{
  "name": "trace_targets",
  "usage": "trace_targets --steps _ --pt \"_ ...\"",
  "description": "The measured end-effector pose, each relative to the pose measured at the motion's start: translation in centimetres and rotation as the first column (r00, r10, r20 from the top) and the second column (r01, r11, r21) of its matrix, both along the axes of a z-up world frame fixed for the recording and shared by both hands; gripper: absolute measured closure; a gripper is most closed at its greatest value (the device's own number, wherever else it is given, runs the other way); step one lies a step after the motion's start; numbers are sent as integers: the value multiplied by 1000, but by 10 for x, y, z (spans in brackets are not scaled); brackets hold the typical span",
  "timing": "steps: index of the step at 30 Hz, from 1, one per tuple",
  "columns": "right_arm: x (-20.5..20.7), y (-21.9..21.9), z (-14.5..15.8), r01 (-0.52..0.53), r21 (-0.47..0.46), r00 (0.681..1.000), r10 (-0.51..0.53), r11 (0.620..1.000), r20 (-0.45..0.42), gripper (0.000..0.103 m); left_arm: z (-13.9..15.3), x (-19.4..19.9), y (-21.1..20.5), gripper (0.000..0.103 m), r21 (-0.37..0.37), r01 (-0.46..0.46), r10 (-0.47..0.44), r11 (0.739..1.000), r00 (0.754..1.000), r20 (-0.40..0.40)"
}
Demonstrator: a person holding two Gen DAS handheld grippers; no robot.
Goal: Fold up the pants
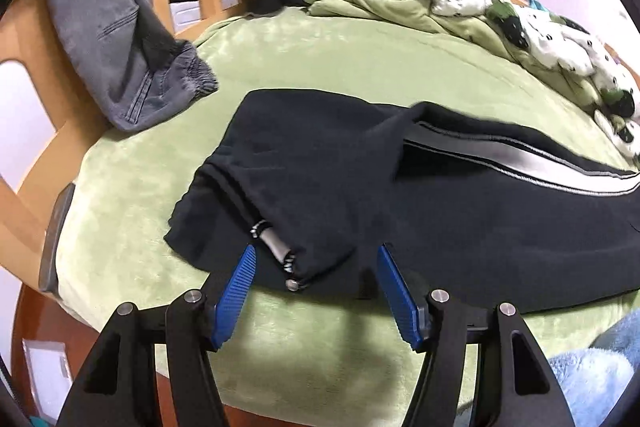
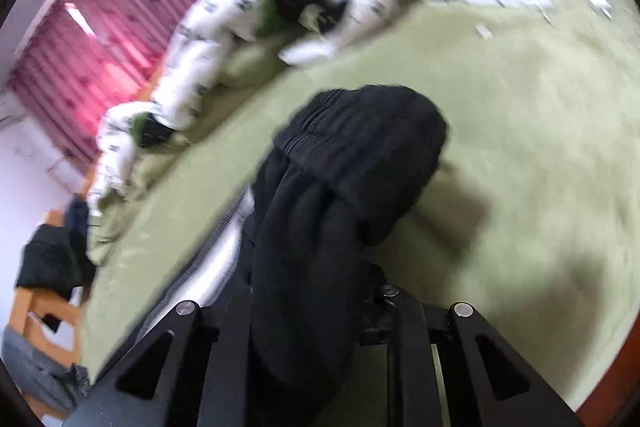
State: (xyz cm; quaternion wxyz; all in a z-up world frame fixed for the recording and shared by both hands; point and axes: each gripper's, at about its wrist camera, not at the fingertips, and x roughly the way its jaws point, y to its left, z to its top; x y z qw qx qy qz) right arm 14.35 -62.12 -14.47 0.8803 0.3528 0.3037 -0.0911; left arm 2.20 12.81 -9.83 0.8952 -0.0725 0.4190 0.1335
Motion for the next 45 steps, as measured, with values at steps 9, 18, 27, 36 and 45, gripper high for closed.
trace_targets --steps 9,18,27,36,45 --pt "-22 20 -20 -71 -165 965 26 984 -261 69 -9 -4 14 42 -103 -4 7 995 999 33" --pt "-79 60 43 -90 -302 976 22 949 -219 64 -21 16 19 57 -179 19 -5 984 997 73" --pt "-16 225 106 -346 -451 938 303 823 -167 57 6 31 47 87 -236 38 12 971 978 206" --pt "53 379 105 -547 -440 828 537 712 -161 57 35 68 85 89 -232 -5 73 973 955 288" --pt "74 468 80 -661 -452 732 648 599 -211 57 31 122 113 85 -328 -14 84 945 976 200"
